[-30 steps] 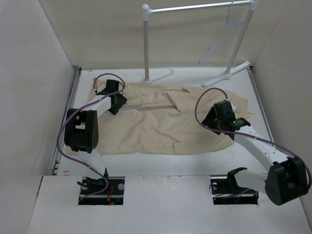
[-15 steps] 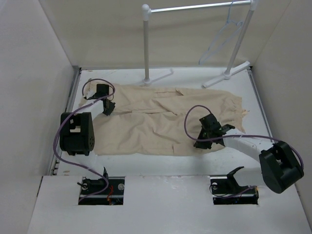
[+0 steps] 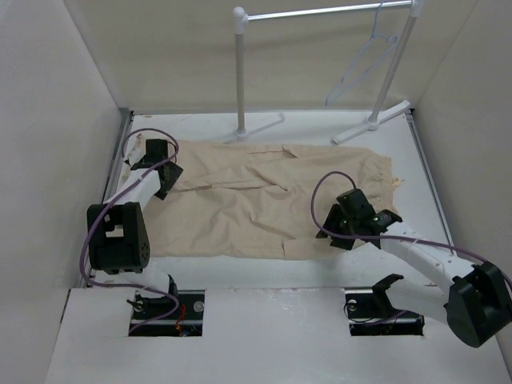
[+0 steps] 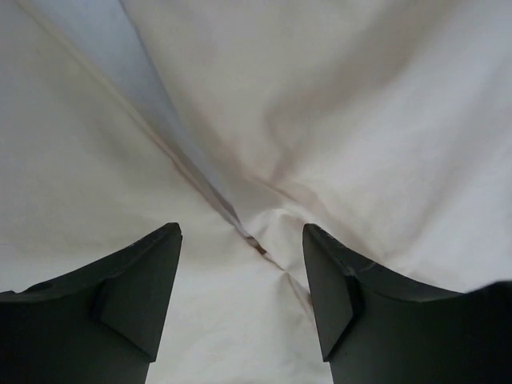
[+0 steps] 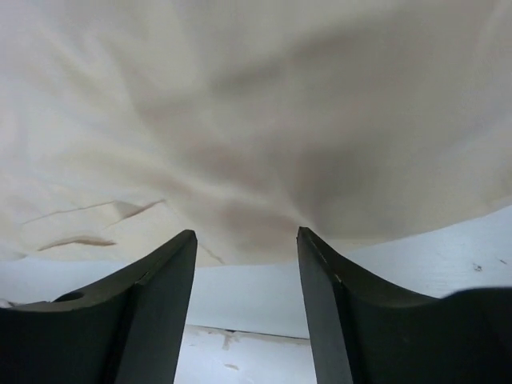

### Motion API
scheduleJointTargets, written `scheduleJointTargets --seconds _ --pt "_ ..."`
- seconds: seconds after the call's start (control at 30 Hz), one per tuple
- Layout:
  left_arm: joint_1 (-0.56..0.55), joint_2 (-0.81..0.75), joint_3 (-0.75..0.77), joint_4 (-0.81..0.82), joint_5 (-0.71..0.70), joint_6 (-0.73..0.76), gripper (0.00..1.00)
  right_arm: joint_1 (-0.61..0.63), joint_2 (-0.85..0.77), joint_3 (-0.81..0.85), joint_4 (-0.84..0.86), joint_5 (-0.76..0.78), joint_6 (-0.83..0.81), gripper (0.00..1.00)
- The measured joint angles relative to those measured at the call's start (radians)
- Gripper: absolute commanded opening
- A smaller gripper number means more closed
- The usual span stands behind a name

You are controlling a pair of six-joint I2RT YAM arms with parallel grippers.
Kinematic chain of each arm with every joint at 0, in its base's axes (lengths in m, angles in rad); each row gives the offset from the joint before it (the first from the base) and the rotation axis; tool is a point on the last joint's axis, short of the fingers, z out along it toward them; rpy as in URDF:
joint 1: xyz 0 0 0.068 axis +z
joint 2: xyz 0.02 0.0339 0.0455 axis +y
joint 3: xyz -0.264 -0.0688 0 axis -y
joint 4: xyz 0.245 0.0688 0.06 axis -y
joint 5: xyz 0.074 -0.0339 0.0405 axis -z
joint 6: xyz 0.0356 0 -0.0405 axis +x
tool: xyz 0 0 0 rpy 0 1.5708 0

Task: Place the trousers on the hanger
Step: Flatten out the trousers at the center of the board.

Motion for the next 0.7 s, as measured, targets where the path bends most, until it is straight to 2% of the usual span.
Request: scheduleJointTargets --seconds 0.03,0.07,0.13,0.2,0.23,0.27,0.33,0.43,0.5,0.7 --pt "0.008 -0.026 0.010 -0.004 -0.005 0.007 0.60 -0.001 -0.005 0.020 -0.011 0.003 -0.010 0.60" --pt "0.018 -0.048 0.026 -0.005 -0.011 0.012 0.59 -0.004 -0.007 0.043 -0.015 0.005 -0.022 0.56" --pt "0.041 -0.071 0.071 0.001 -0.022 0.017 0.53 -0.008 -0.008 0.089 -0.013 0.010 -0.043 0.36" --pt "0.069 -0.060 0.132 0.016 -0.031 0.018 0.32 -0.013 -0.005 0.125 -0.003 0.009 -0.064 0.19" --pt "0.082 -0.040 0.166 0.020 -0.037 0.021 0.22 -0.018 0.001 0.143 0.003 0.007 -0.072 0.14" --pt "0.093 -0.014 0.198 0.023 -0.040 0.026 0.17 -0.019 0.011 0.160 0.008 0.005 -0.079 0.12" --pt "0.112 0.064 0.271 0.026 -0.054 0.049 0.15 -0.019 0.046 0.197 0.023 -0.002 -0.098 0.12" --pt "0.122 0.178 0.341 0.022 -0.101 0.108 0.26 -0.017 0.094 0.237 0.050 -0.008 -0.123 0.23" --pt "0.121 0.237 0.365 0.010 -0.132 0.163 0.30 -0.011 0.112 0.245 0.069 -0.011 -0.135 0.27" --pt "0.122 0.364 0.471 -0.016 -0.169 0.275 0.32 0.010 0.128 0.226 0.119 -0.026 -0.146 0.29"
